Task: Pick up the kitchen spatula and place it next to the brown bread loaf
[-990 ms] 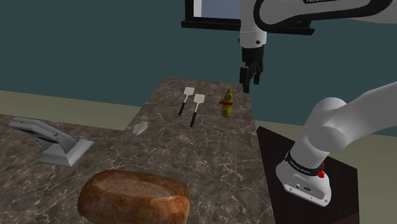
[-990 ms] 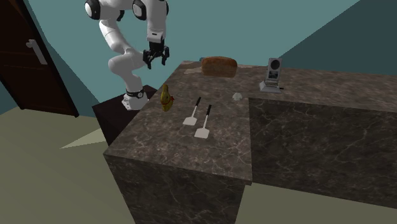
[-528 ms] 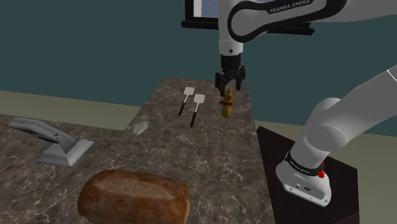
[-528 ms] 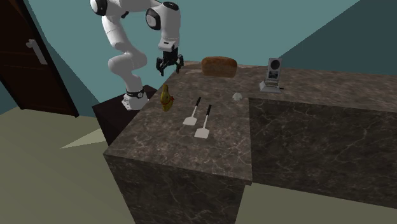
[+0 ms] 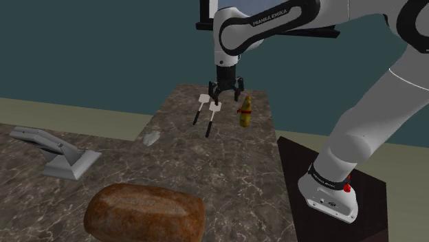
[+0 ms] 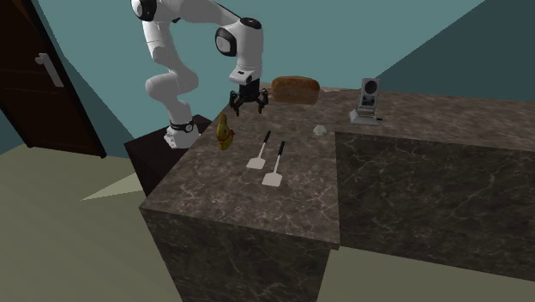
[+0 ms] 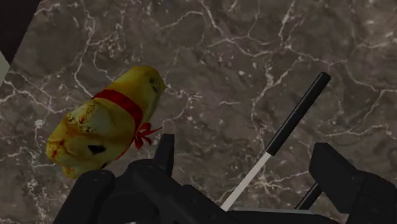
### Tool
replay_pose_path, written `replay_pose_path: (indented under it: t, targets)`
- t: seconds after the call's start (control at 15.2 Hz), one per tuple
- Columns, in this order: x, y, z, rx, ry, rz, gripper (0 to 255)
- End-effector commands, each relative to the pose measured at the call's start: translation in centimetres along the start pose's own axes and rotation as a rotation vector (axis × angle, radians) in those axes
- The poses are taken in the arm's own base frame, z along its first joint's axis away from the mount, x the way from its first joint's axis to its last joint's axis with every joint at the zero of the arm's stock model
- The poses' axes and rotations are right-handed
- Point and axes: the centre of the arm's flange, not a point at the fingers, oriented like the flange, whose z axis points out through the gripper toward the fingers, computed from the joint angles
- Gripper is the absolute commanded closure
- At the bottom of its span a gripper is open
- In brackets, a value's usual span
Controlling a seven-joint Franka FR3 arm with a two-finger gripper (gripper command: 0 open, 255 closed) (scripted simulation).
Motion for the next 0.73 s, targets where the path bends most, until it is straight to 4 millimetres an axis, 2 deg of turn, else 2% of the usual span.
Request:
replay_pose_path:
  t: [0.0, 0.33, 0.66]
  targets:
    - [2.1, -1.4, 1.0, 0.012, 0.008, 0.069, 0]
    - [7.6, -3.7, 2.5, 0.039, 0.026, 0.233, 0]
    - [13.5, -5.2, 3.8, 0.065, 0.044, 0.398, 0]
